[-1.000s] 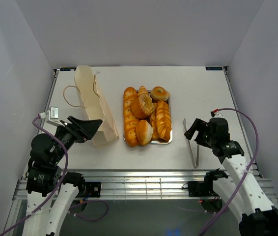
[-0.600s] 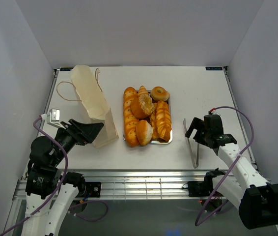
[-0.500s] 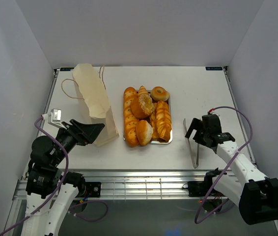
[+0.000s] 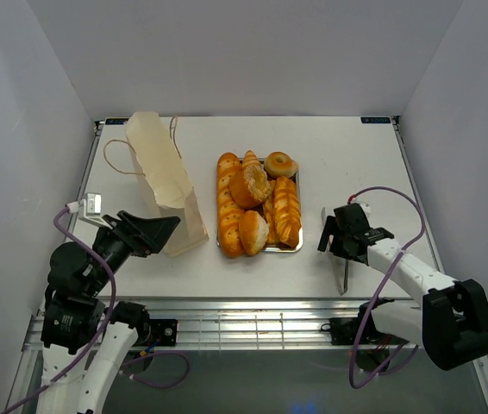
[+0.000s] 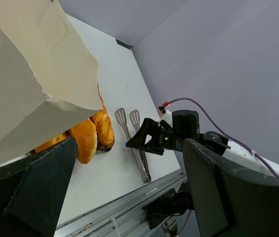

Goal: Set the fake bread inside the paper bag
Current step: Pick up the clamp at the center of the board.

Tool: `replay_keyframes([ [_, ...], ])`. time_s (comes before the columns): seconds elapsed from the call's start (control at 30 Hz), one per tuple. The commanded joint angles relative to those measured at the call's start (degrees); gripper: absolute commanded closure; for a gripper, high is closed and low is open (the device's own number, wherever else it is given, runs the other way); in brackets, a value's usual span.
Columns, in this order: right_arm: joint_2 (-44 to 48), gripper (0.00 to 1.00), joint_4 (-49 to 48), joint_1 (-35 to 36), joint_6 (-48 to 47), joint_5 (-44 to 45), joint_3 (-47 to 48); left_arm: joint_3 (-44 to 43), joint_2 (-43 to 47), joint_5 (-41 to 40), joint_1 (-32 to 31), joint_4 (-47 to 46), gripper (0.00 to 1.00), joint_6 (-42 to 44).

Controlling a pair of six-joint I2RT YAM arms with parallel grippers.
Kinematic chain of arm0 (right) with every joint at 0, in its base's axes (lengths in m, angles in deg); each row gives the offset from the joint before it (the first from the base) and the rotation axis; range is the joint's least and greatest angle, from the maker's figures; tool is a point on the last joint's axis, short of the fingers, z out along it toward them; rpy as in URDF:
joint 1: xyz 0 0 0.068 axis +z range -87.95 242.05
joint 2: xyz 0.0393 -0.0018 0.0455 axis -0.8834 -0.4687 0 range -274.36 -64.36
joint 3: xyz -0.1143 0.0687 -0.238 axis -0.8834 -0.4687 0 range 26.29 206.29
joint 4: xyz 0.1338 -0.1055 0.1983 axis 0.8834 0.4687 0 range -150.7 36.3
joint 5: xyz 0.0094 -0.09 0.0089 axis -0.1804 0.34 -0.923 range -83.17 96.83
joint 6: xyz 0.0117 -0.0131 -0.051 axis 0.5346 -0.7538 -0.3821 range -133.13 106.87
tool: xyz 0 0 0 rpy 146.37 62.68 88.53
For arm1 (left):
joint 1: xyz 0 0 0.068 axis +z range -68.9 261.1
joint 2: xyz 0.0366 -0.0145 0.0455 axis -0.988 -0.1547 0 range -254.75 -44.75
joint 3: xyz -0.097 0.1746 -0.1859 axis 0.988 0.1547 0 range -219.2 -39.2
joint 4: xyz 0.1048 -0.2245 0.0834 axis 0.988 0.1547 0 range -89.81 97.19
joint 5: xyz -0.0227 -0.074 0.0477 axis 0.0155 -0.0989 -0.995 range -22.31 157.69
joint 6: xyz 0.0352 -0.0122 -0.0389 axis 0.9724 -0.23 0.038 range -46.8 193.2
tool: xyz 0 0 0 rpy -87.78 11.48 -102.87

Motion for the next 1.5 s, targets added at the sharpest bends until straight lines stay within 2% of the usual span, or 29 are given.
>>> replay_keyframes([
  [0.0, -1.08, 0.15, -3.75, 0.95, 1.32, 4.57, -1.06, -4.93, 0.51, -3.84, -0.21, 2.30, 0.02, 0.58],
  [0.07, -1.95, 0.22, -5.50, 1.13, 1.58, 5.63, -1.59, -6.08, 0.33, -5.33, -0.21, 3.27, 0.02, 0.84],
  [0.23, -4.59, 0.28, -9.20, 1.13, 0.80, 9.93, -1.24, -9.07, 0.42, -7.97, -0.21, 5.64, 0.02, 0.67],
  [0.37, -10.90, 0.32, -10.79, 1.13, -1.58, 11.87, 3.76, -11.00, 1.03, -12.10, -0.21, 8.45, 0.02, 0.05],
  [0.57, -22.14, 0.33, -12.72, 0.95, -6.14, 12.40, 15.62, -15.75, 0.51, -18.78, -0.21, 14.17, 0.02, 0.40],
  [0.6, -23.65, 0.32, -12.64, 0.95, -6.85, 12.83, 17.12, -16.19, 0.33, -19.74, -0.30, 14.43, 0.02, 0.58],
  [0.7, -26.65, 0.21, -12.81, 0.95, -8.69, 12.05, 20.38, -18.56, -0.99, -19.23, -0.30, 15.66, 0.02, 1.54],
  [0.83, -25.43, 0.05, -16.40, 0.87, -9.40, 8.71, 17.23, -19.62, -2.13, -19.92, -0.21, 17.68, 0.02, 2.86],
  [0.97, -24.28, 0.04, -20.36, 0.78, -10.02, 6.51, 11.79, -19.53, -3.01, -23.61, -0.30, 19.18, 0.02, 3.92],
  [1.07, -24.72, 0.07, -21.95, 0.60, -10.72, 6.77, 10.20, -20.76, -4.59, -25.20, -0.21, 20.68, 0.02, 5.41],
  [1.2, -24.28, 0.14, -28.71, 0.08, -10.63, 6.51, 8.43, -22.08, -6.00, -25.64, -0.21, 20.94, 0.02, 6.03],
  [1.33, -23.84, 0.29, -29.25, -0.10, -8.70, 8.27, 8.08, -22.61, -6.17, -24.76, -0.21, 20.94, 0.02, 5.42],
  [1.4, -23.41, 0.33, -29.24, -0.19, -8.09, 9.23, 7.56, -22.44, -6.00, -24.76, -0.21, 20.94, 0.02, 5.33],
  [1.43, -22.36, 0.40, -29.59, -0.19, -8.08, 9.41, 7.03, -22.35, -5.83, -24.68, -0.30, 20.94, 0.02, 5.33],
  [1.47, -21.65, 0.42, -29.95, -0.19, -8.17, 9.76, 6.59, -22.09, -5.65, -24.59, -0.21, 20.94, 0.02, 5.15],
])
